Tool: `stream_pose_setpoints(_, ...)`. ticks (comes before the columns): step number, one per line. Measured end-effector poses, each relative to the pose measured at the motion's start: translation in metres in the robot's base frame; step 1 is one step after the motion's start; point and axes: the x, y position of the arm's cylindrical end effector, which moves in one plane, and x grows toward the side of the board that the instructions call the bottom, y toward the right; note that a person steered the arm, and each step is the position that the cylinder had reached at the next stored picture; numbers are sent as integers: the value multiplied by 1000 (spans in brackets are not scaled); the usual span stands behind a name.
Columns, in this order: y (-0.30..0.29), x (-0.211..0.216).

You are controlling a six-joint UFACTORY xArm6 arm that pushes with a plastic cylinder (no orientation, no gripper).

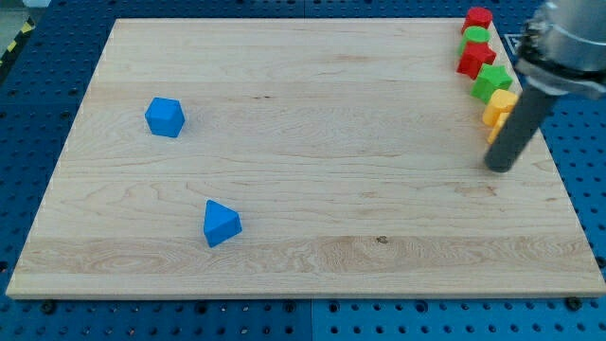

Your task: Move your arm to the left of the blue cube

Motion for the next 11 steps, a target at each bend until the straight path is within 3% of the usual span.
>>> stream_pose_setpoints(3, -66, -5)
stream_pose_setpoints(9, -130, -28)
stream_pose_setpoints(11, -190, -85)
